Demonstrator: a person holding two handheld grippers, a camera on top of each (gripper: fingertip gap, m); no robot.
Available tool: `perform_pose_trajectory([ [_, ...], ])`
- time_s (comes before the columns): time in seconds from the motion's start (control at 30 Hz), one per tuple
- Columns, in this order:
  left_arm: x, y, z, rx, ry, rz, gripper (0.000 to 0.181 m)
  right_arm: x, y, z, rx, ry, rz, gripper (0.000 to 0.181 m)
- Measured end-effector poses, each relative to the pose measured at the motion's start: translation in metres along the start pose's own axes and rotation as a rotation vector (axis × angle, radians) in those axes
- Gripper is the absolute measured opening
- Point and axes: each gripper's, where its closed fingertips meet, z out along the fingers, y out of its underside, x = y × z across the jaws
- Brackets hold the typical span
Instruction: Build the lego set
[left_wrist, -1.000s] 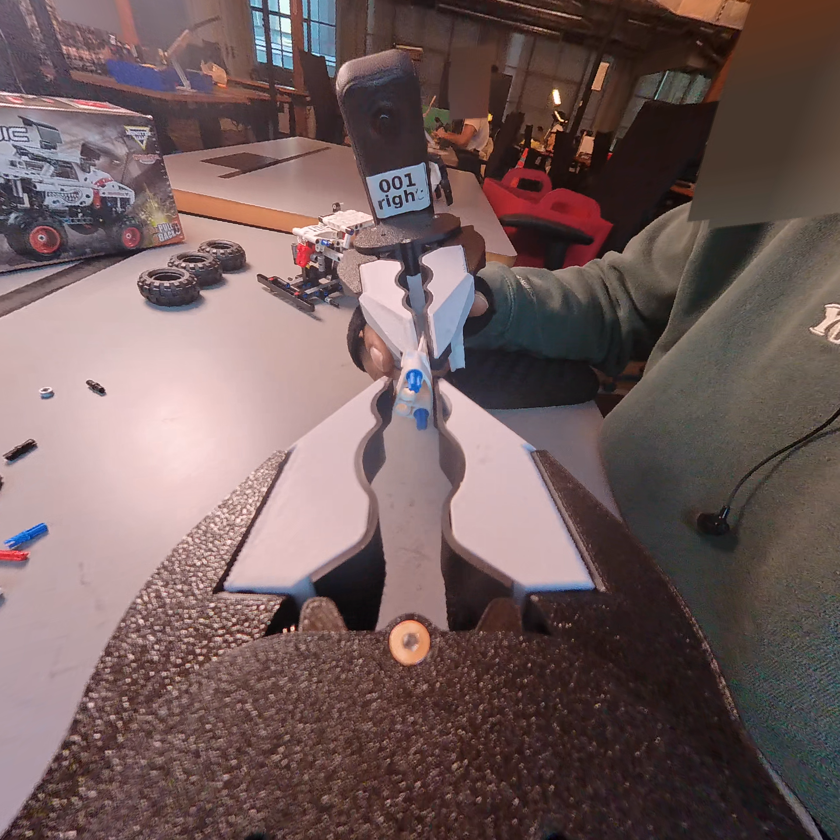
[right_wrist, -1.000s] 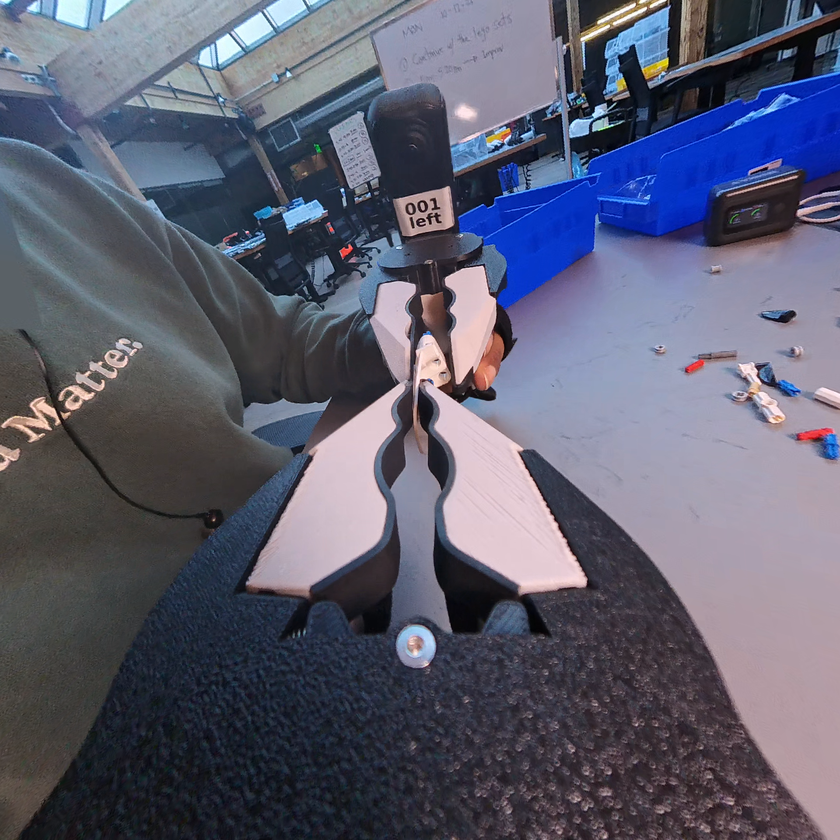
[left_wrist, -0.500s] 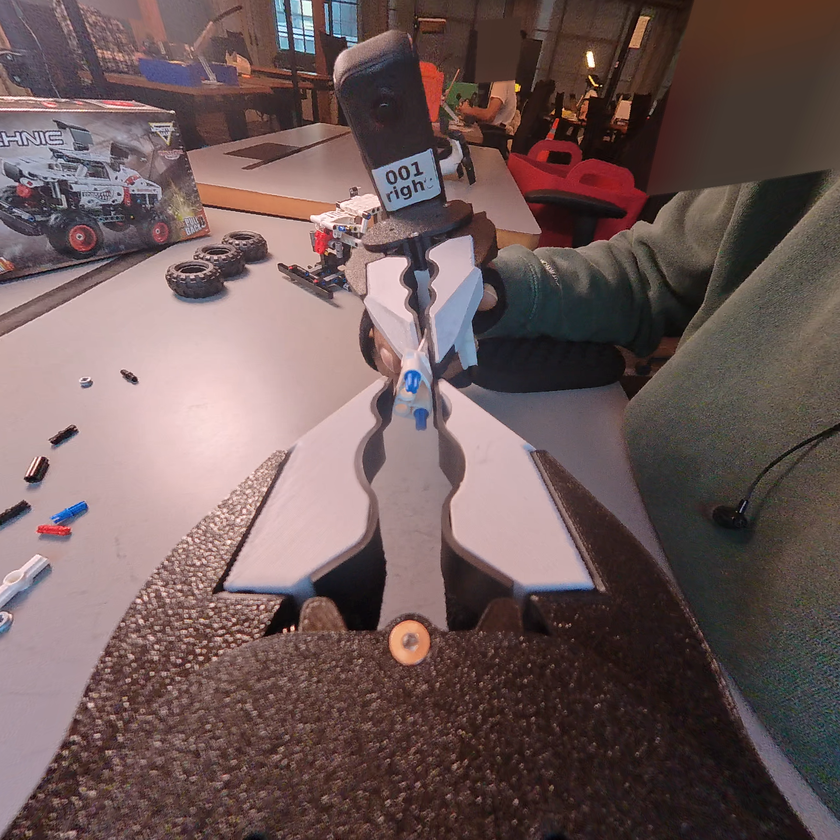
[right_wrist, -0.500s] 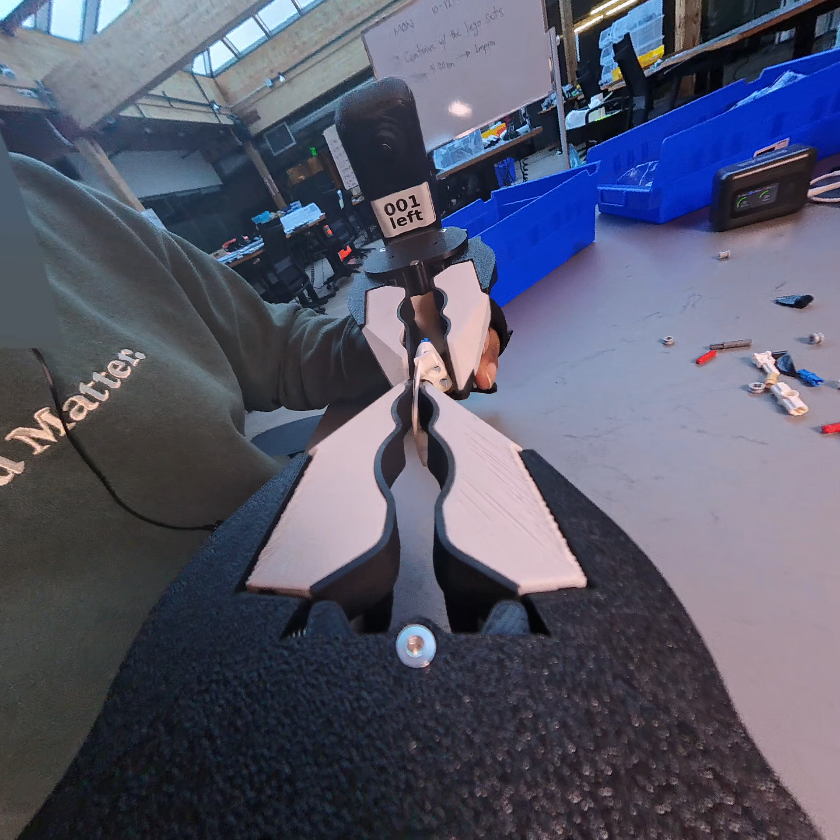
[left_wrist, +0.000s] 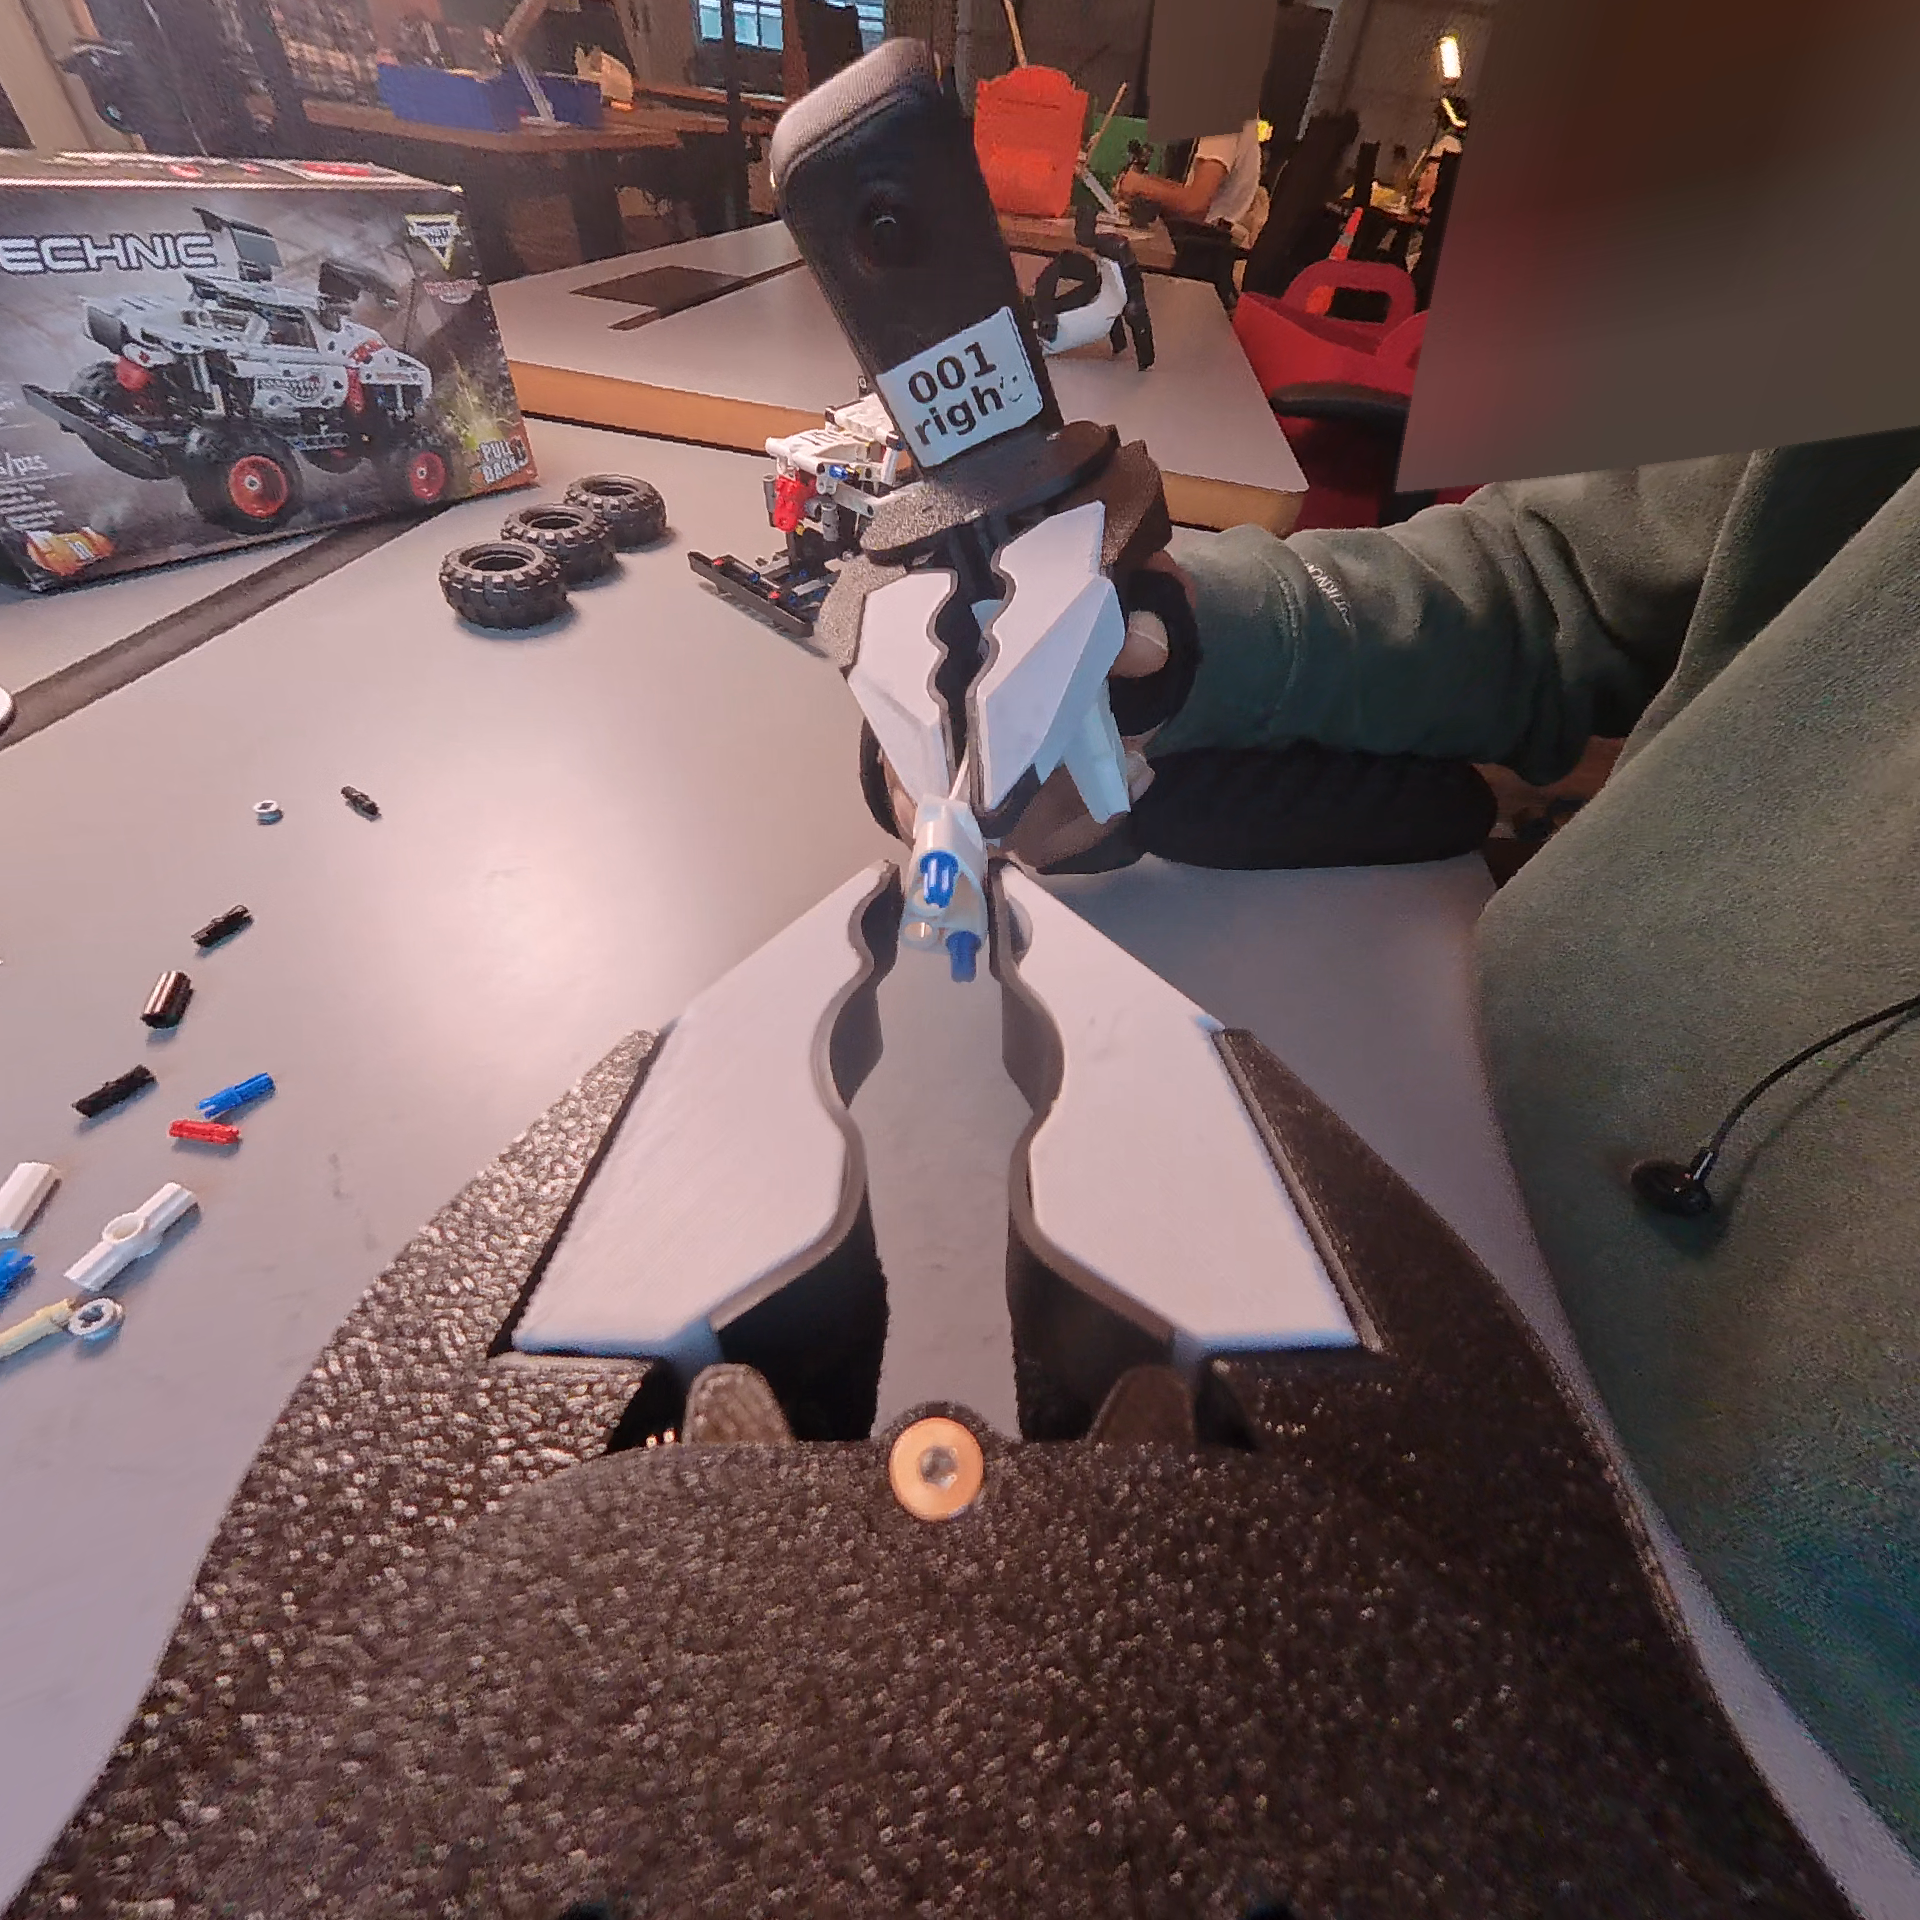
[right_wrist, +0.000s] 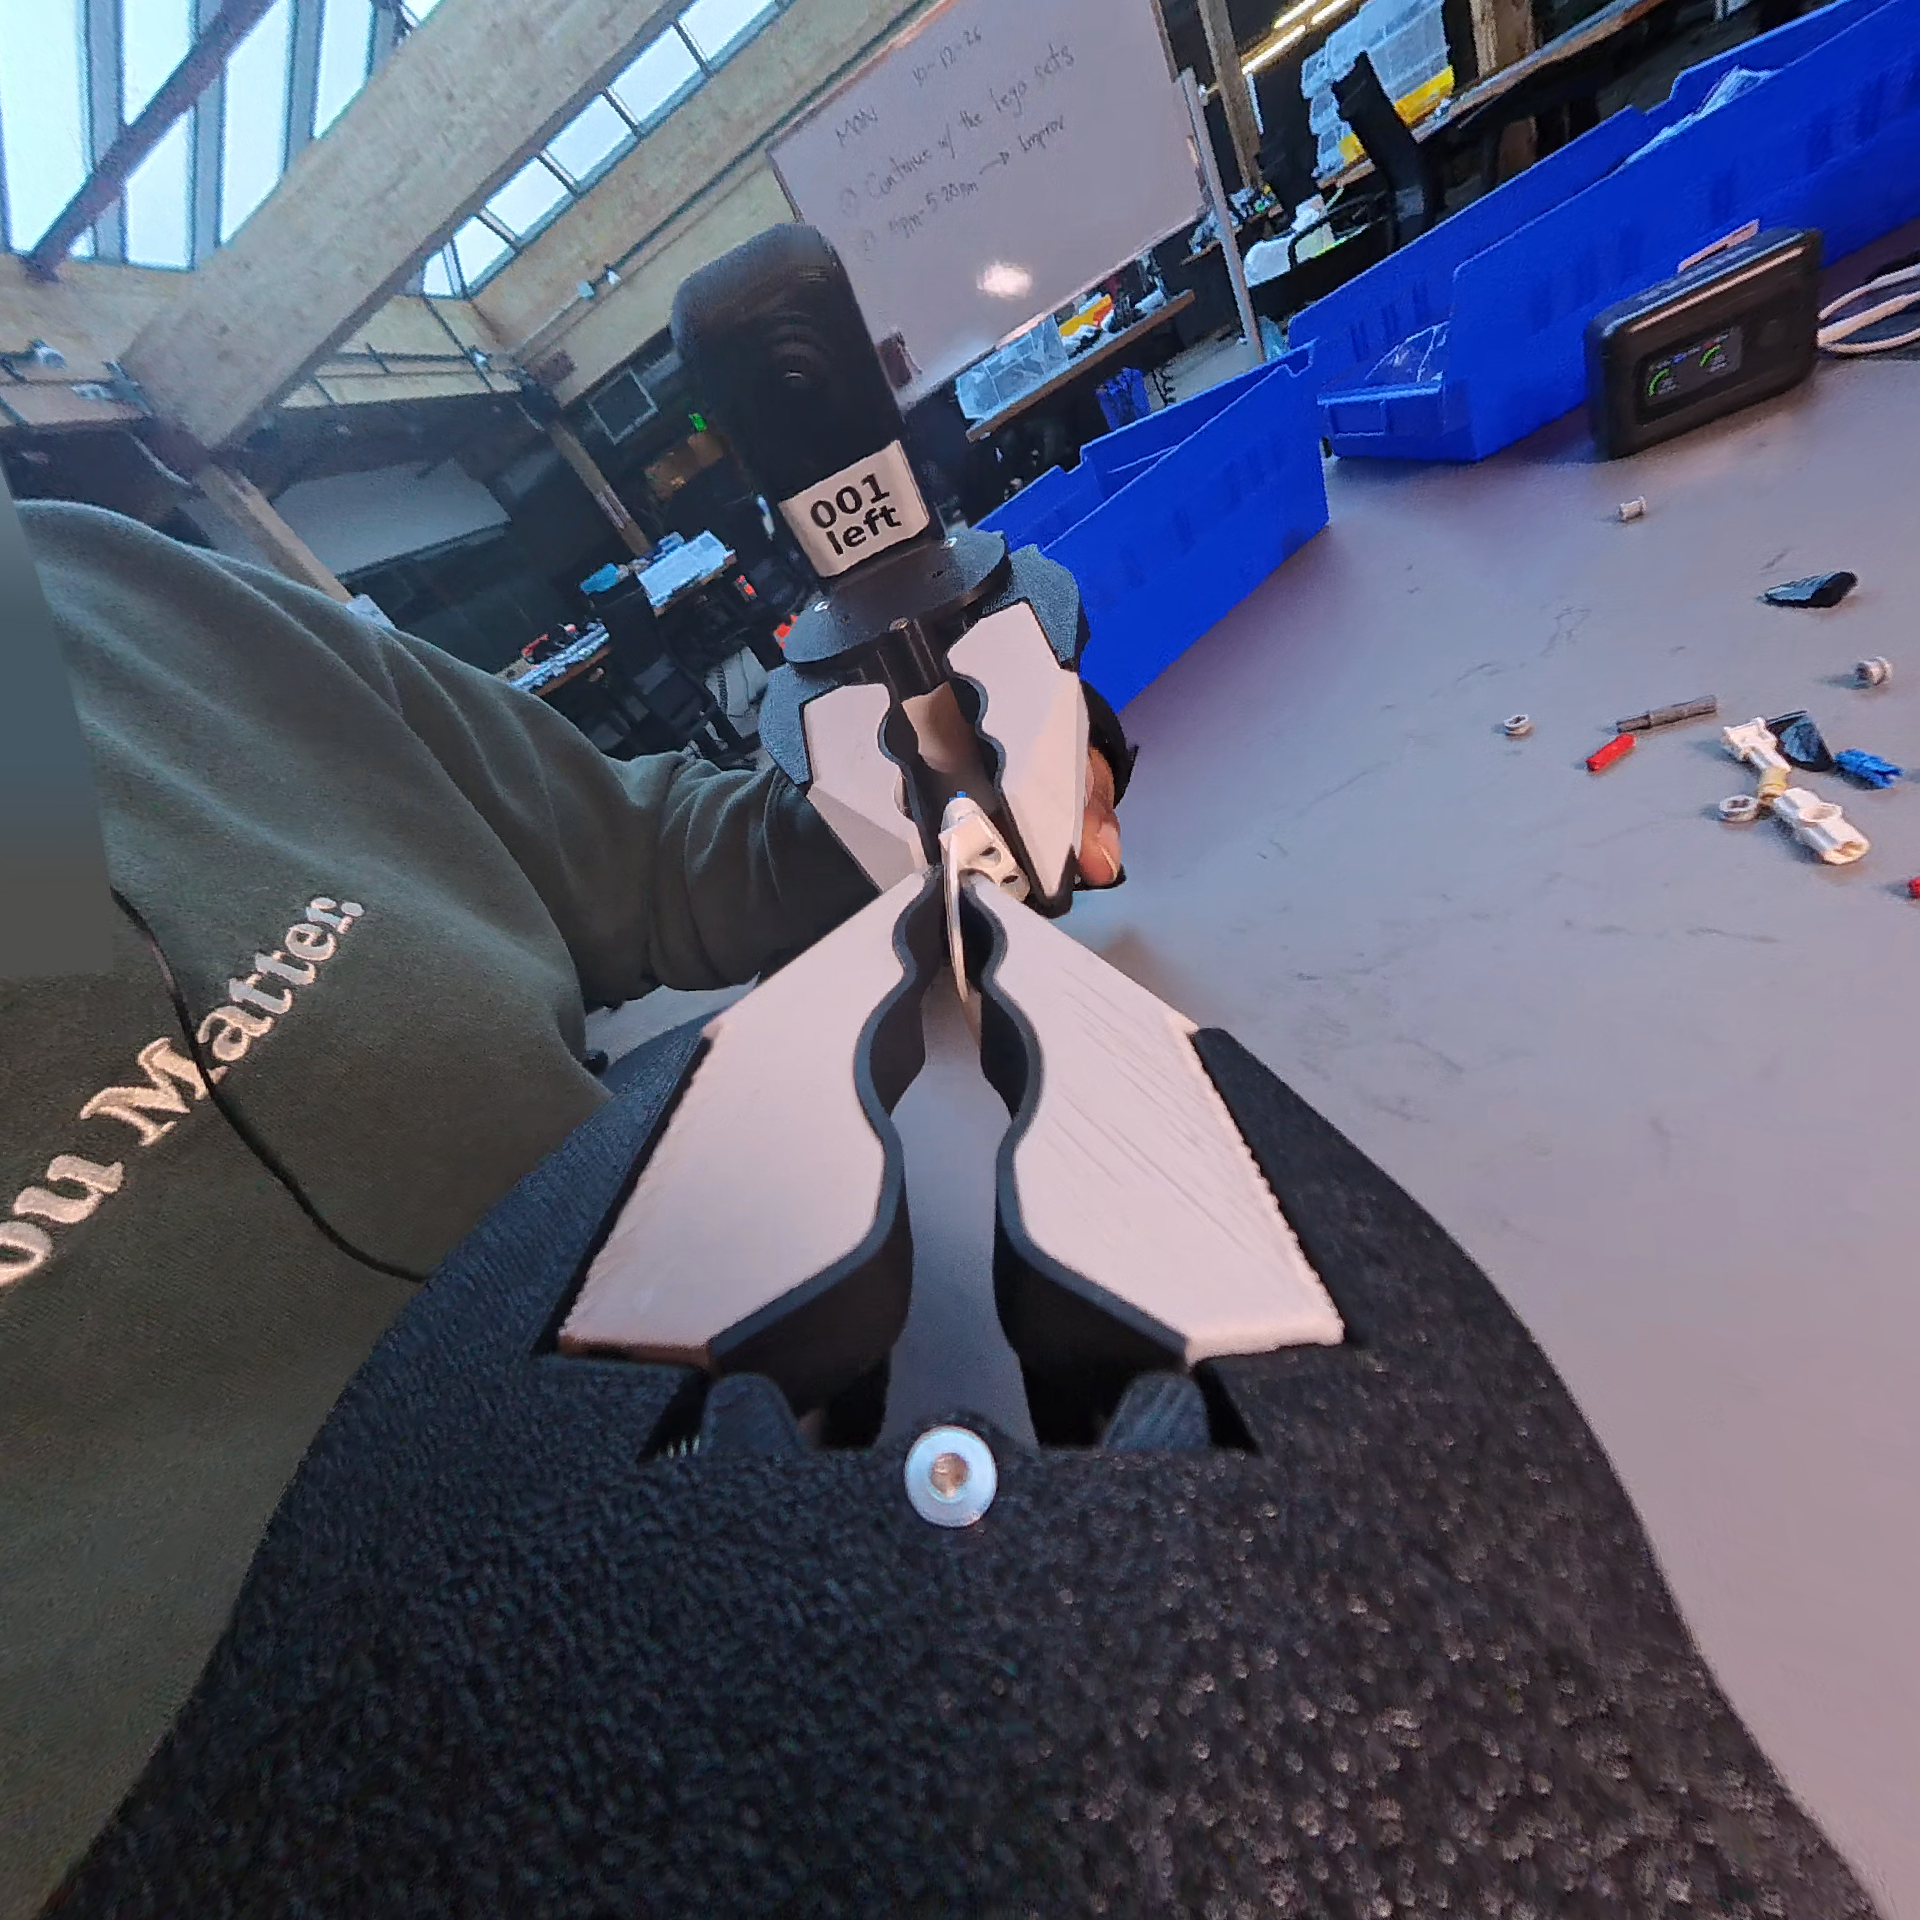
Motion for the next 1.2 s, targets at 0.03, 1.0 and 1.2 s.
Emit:
perform_pose_trajectory([
  [0.03, -0.001, 0.000, -0.001, 0.000, -0.011, 0.008, 0.015, 0.001, -0.001, 0.000, 0.012, -0.004, 0.026, 0.002],
  [1.0, -0.015, -0.026, -0.020, 0.243, 0.115, -0.373, 0.015, 0.006, -0.026, -0.001, 0.199, -0.067, 0.198, 0.011],
  [1.2, -0.018, -0.028, -0.020, 0.301, 0.165, -0.510, 0.015, 0.011, -0.025, -0.003, 0.182, 0.006, 0.129, 0.005],
])
